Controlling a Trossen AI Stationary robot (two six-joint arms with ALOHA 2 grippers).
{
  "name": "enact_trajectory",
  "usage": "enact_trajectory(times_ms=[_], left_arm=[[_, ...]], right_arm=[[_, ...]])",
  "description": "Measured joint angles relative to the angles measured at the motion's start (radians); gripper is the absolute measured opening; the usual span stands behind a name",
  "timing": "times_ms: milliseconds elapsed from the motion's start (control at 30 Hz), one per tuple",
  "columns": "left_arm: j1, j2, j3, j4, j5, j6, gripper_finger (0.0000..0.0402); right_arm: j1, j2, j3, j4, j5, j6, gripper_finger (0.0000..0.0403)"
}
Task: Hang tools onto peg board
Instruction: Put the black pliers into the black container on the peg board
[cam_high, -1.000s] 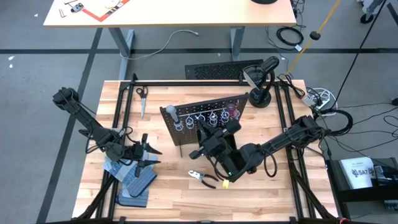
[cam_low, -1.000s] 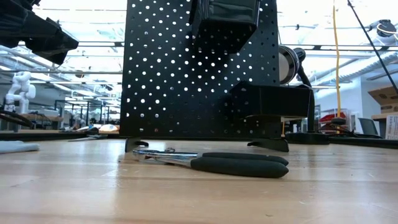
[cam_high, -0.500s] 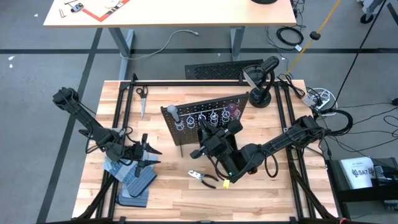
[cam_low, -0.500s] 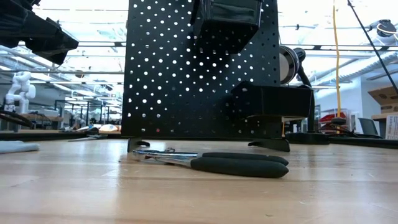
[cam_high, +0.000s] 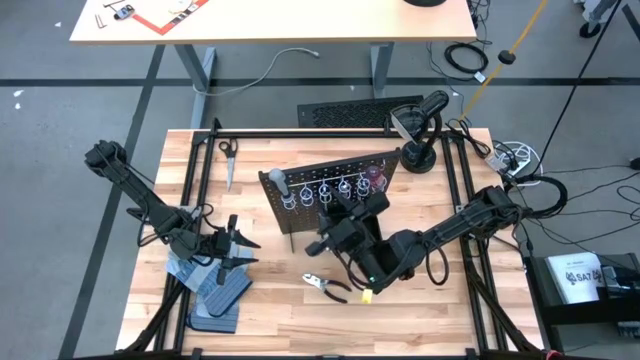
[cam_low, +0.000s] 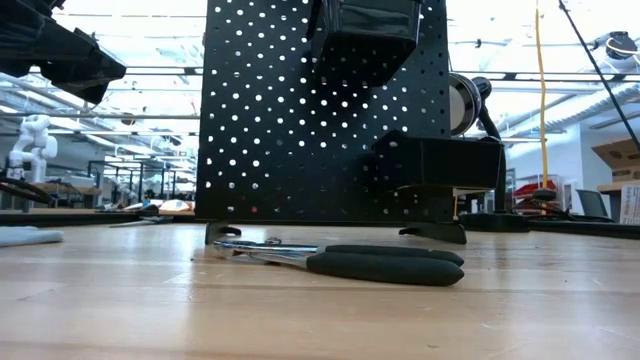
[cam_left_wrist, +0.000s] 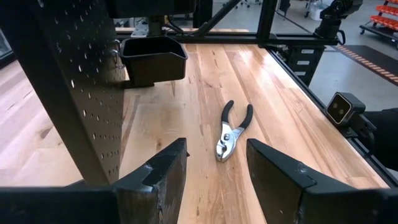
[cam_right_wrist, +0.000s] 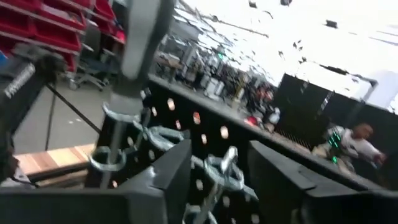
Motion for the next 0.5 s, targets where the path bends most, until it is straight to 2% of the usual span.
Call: enact_trajectory(times_ms=[233, 500], left_arm=[[0.000, 0.000, 0.000, -0.001, 0.000, 0.001, 0.0175], [0.000, 0.000, 0.000, -0.001, 0.000, 0.001, 0.0175]], right_arm=[[0.035, 0.000, 0.068, 0.003, -0.108, -0.069, 0.0187], [0.109, 0.000, 0.156, 0.003, -0.117, -0.225, 0.0187]])
